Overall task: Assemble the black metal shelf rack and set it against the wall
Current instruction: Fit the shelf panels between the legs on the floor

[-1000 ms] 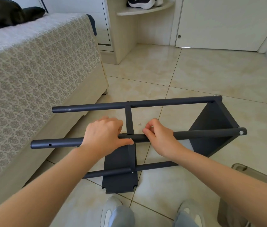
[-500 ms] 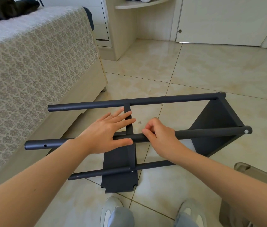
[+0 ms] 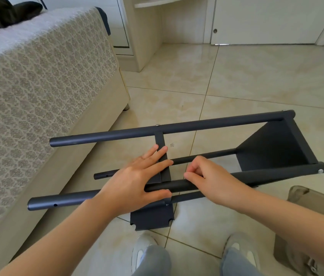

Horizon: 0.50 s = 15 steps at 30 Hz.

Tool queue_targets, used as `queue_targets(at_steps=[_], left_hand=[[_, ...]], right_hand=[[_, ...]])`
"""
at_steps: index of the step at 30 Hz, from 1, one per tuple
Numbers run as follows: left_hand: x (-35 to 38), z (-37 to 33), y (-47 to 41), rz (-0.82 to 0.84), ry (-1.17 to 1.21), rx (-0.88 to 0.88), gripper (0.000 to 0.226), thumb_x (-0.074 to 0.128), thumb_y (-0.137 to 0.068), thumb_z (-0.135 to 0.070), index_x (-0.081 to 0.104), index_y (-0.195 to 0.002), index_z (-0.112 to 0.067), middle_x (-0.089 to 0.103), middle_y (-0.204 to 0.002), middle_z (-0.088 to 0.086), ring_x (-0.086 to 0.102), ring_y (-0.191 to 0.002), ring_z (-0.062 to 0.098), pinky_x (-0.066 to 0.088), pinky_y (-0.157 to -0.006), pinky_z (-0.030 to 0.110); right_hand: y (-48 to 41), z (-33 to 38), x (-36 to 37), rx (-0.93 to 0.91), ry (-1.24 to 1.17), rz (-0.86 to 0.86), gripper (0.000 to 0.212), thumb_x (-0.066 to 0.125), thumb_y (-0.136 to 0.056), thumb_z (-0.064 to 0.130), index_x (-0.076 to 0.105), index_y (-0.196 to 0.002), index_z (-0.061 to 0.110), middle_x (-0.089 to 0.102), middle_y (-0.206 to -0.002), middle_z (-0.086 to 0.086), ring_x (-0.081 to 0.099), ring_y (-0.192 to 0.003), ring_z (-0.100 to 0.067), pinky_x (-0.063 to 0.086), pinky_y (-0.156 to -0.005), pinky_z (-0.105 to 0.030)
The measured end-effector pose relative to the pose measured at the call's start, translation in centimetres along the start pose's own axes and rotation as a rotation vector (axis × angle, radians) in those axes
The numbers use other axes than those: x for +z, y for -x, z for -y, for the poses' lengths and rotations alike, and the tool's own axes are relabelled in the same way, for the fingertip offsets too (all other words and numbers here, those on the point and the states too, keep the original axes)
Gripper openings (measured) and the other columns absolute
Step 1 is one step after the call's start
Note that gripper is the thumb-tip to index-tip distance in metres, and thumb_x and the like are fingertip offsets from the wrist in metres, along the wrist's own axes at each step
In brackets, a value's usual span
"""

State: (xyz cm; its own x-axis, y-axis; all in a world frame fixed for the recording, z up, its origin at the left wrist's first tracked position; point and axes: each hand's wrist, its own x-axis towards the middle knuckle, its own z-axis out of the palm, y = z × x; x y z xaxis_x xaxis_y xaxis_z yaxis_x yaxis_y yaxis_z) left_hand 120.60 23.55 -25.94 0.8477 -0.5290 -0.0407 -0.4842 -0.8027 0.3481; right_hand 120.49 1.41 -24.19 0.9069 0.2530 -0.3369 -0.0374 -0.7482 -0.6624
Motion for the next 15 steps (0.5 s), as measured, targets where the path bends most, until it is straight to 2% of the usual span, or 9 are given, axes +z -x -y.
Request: queue_targets(at_steps=[4,9,13,15], left_hand=[[0.5,-0.6,1.1,-0.046,0.008,0.022,0.075,0.048,-0.087,-0.071,0.033,-0.153,-0.039,0.003,-0.164,-0.025,-0.008,-0.151,-0.004,0.020,-0.123,0.036],[0.7,-0.9,1.6,-0.124,0.005,0.043,0.072,0.051,-0.088,-0.070,0.042,-0.151,-0.035,0.016,-0.165,-0.019,0.005,-0.153,0.000,0.027,-0.120,0.039],[0.7,-1.1,1.7,-0.155,-0.074,0.078,0.072,0.051,-0.087,-0.069,0.045,-0.149,-0.033,0.025,-0.164,-0.014,0.012,-0.153,0.005,0.029,-0.118,0.040],[0.8,-1.1,1.8,-0.174,-0.136,0.101,0.072,0.052,-0.087,-0.067,0.049,-0.148,-0.029,0.031,-0.162,-0.009,0.018,-0.153,0.010,0.030,-0.117,0.041]], right_hand=[[-0.6,-0.1,-1.1,0.038,-0.013,0.165,0.010,0.058,-0.096,0.037,0.057,-0.092,0.028,0.066,-0.096,0.006,0.061,-0.090,-0.009,0.051,-0.082,-0.030],[-3.6,0.1,-2.1,0.042,0.054,0.302,0.007,0.066,-0.091,0.035,0.065,-0.086,0.030,0.069,-0.090,0.010,0.063,-0.089,-0.008,0.053,-0.088,-0.031],[-6.1,-0.3,-1.2,0.097,-0.210,0.463,0.004,0.066,-0.092,0.024,0.067,-0.095,0.022,0.074,-0.091,0.005,0.069,-0.084,-0.008,0.055,-0.070,-0.019],[-7.1,-0.4,-0.6,0.121,-0.350,0.538,0.004,0.068,-0.091,0.016,0.069,-0.094,0.016,0.074,-0.089,-0.001,0.068,-0.078,-0.010,0.055,-0.071,-0.021]])
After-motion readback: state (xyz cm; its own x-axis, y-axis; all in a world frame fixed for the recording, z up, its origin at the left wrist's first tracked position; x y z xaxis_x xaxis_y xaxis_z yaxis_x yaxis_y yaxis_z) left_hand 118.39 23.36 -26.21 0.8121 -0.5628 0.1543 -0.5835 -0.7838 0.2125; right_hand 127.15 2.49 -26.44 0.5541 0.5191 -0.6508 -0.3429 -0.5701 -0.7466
